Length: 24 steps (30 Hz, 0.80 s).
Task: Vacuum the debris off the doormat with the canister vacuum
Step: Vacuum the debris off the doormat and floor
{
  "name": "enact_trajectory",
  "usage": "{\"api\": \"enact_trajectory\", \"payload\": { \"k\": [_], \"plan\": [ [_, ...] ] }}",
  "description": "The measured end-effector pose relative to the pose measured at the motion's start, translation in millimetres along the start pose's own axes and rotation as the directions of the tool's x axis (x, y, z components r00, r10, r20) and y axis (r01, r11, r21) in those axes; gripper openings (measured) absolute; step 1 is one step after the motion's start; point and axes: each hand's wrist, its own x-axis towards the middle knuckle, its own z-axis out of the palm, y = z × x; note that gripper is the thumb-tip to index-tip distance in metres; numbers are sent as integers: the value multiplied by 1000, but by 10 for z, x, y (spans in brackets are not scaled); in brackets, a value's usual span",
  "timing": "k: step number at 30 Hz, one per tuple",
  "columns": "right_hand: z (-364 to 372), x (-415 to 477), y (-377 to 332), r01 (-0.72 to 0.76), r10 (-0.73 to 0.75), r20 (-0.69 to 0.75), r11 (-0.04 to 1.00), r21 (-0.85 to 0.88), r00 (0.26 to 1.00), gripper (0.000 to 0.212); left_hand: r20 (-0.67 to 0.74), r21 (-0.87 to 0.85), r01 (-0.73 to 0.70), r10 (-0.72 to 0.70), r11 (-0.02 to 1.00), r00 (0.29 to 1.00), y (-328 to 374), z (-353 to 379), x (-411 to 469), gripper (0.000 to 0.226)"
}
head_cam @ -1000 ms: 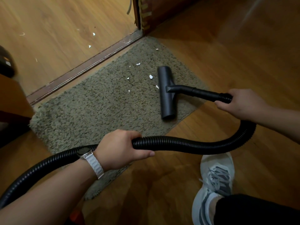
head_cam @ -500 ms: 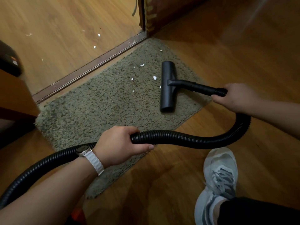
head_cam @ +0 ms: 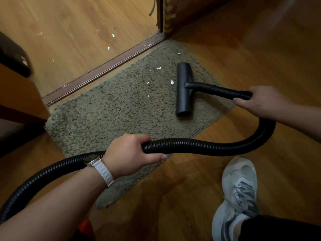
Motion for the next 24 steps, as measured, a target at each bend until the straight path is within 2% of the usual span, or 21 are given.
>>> {"api": "enact_trajectory", "payload": {
  "k": [5,17,24],
  "plan": [
    [-37,69,8,-67,67,-23,998,17,997,45,5,-17,24,-23,1000,1000,-11,-24,4,55],
    [-30,223,-380,116,-115,24,990,-77,993,40,-31,1,63,-63,998,998,-74,-37,62,62],
    [-44,73,-472,220,-208,123,970,-100,970,30,-25,37,37,-36,999,999,-35,-38,22,59]
  ]
}}
